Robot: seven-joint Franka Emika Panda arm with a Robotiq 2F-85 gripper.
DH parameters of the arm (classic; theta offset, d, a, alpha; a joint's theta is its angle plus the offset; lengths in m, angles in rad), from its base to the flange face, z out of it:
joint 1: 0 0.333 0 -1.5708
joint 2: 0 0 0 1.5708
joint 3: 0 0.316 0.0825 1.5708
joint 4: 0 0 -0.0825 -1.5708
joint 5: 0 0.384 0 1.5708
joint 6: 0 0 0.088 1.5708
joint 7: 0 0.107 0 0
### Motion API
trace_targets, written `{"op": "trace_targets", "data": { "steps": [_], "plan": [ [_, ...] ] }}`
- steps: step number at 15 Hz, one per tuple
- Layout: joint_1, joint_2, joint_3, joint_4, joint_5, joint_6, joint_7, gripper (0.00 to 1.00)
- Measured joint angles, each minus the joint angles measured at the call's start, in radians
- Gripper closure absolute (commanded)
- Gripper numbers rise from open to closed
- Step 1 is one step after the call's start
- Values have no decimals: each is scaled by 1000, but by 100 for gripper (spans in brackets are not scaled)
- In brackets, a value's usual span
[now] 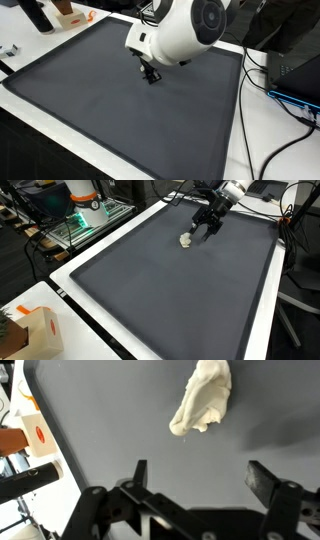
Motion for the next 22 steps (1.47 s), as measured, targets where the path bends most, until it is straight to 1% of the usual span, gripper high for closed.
{"op": "trace_targets", "data": {
  "steps": [4,11,16,22],
  "plan": [
    [49,8,2,0,-70,-24,-50,0],
    [115,17,22,1,-177,-158,-93,0],
    [124,31,57,2,-182,-241,-118,0],
    [124,43,92,2,-182,-255,-158,0]
  ]
}}
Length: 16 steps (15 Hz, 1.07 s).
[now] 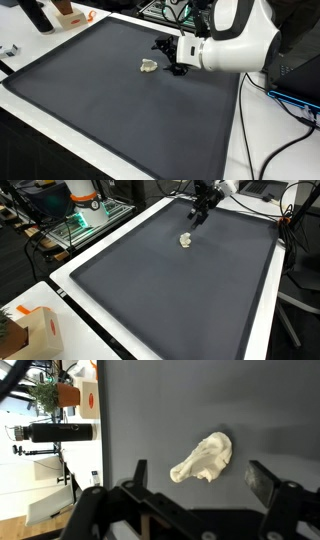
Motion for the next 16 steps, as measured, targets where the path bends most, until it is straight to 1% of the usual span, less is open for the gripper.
{"op": "trace_targets", "data": {
  "steps": [10,16],
  "plan": [
    [-3,5,22,-1,2,3,-40,0],
    [-19,5,30,-1,9,28,-55,0]
  ]
}}
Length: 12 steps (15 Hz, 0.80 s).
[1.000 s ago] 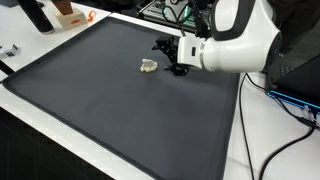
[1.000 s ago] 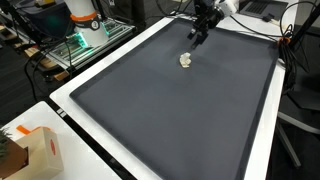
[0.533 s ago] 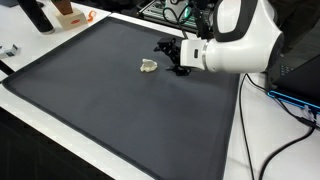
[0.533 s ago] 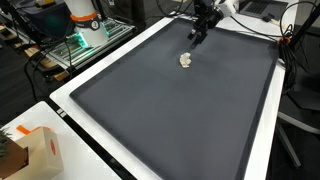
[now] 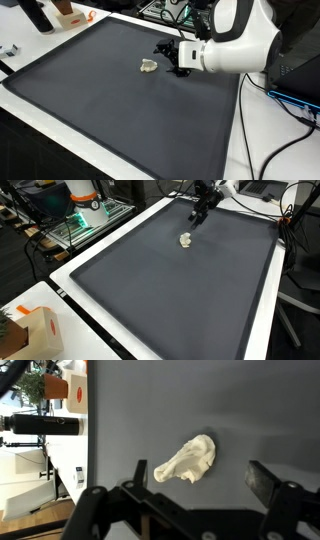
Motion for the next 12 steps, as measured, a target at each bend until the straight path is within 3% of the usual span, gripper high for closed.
{"op": "trace_targets", "data": {
  "steps": [12],
  "plan": [
    [-66,-31,3,-10,92,77,-109,0]
  ]
}}
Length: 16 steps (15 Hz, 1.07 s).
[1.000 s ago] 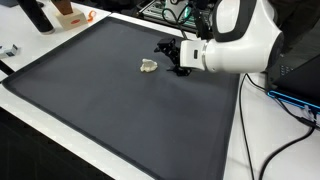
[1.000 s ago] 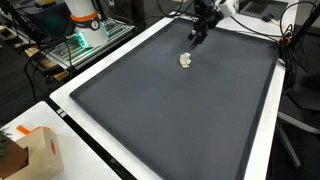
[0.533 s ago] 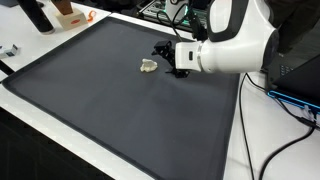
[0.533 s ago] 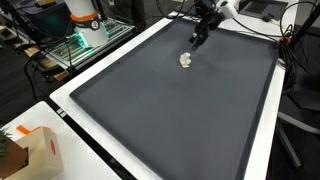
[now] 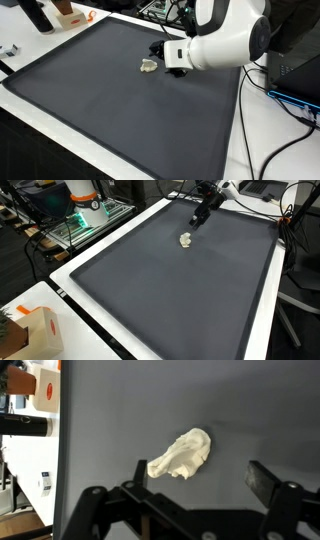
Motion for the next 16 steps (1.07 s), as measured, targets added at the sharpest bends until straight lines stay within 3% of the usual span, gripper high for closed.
{"op": "trace_targets", "data": {
  "steps": [7,16],
  "plan": [
    [-63,-94,0,-51,127,40,-106,0],
    [-174,-289,-1,-211,292,213,-194,0]
  ]
}}
